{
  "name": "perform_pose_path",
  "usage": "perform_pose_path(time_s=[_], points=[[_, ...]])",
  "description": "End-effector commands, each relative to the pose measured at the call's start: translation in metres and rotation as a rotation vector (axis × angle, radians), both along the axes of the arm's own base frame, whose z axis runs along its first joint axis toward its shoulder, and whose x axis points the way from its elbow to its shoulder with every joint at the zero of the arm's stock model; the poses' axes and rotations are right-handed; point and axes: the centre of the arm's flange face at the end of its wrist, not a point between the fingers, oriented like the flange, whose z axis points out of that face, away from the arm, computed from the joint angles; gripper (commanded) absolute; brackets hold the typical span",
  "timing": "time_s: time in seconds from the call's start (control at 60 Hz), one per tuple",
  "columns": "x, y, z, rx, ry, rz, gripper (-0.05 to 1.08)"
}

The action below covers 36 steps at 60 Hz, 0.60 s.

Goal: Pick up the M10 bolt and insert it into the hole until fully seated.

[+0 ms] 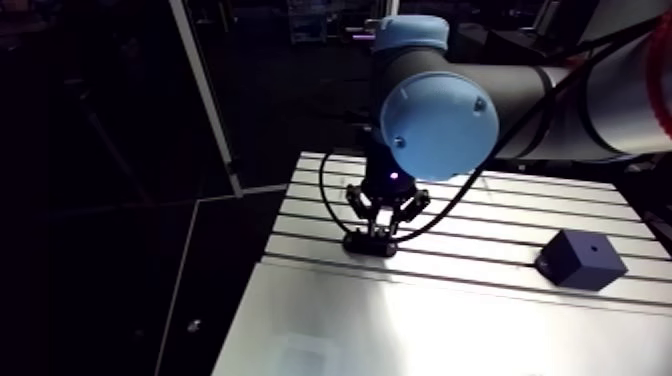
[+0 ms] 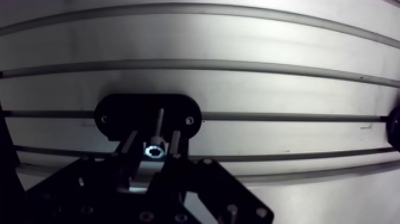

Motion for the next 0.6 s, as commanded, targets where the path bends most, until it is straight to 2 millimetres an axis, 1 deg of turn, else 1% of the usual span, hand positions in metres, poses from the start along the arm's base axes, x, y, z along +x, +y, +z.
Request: perform_pose_path(time_s=[0.017,0.6], points=[[0.0005,0.0001,0.0004,0.000,0.000,0.000,0.64],[0.0010,0.0000,-0.0007,-0.001,-0.006,0.001,0.72]])
